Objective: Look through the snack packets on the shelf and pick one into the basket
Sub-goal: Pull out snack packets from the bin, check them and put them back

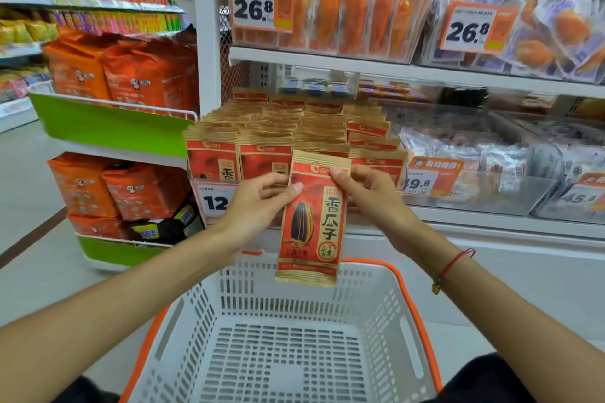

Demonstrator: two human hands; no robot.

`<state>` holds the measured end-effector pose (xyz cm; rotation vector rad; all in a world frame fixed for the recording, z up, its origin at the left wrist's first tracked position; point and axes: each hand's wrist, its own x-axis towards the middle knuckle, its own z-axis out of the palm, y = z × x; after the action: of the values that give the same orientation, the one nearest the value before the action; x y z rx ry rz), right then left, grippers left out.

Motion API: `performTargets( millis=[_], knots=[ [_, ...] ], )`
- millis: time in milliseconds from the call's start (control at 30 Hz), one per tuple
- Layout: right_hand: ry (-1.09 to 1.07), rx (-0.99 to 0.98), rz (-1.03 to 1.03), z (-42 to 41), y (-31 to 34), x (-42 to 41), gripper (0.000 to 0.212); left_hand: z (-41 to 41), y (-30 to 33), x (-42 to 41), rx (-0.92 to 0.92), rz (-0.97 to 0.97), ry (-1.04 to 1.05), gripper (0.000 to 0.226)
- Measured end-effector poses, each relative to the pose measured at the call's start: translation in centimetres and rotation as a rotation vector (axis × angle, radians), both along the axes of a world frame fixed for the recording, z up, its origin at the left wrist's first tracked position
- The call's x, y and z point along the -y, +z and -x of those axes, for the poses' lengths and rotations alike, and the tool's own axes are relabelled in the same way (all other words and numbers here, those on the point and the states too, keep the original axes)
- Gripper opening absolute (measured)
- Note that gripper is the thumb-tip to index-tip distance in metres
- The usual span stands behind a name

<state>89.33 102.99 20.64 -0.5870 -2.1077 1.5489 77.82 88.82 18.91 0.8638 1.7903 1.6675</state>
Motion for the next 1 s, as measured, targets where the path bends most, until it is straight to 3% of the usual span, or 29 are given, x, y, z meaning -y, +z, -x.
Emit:
performTargets(
  millis=[300,567,733,833,1000],
  knots=[
    [0.366,0.264,0.014,-0.5,-0.8,-0.3,0.038,-0.2,0.4,0.3,-0.096,-0.197,0.26,0.006],
    [0.551,0.295,0.181,-1.5,-0.8,-1.5,0.041,-0.2,0.6,0.7,-0.126,-0.158,0.212,0.009],
    [0.557,0.246,0.219,-1.7,-0.6,-1.1,0.045,0.1,0.9,1.2,-0.415,-0.091,0.307,0.02],
    [0.534,0.232,0.187,-1.8,-0.2,-1.0,0.046,-0.1,1.0,1.4,-0.426,-0.102,0.409,0.035],
    [0.482,0.19,0.198,-1.9,0.2,-0.7,0.044,-0.3,0.7,1.3,-0.382,-0.145,0.404,0.031]
  ],
)
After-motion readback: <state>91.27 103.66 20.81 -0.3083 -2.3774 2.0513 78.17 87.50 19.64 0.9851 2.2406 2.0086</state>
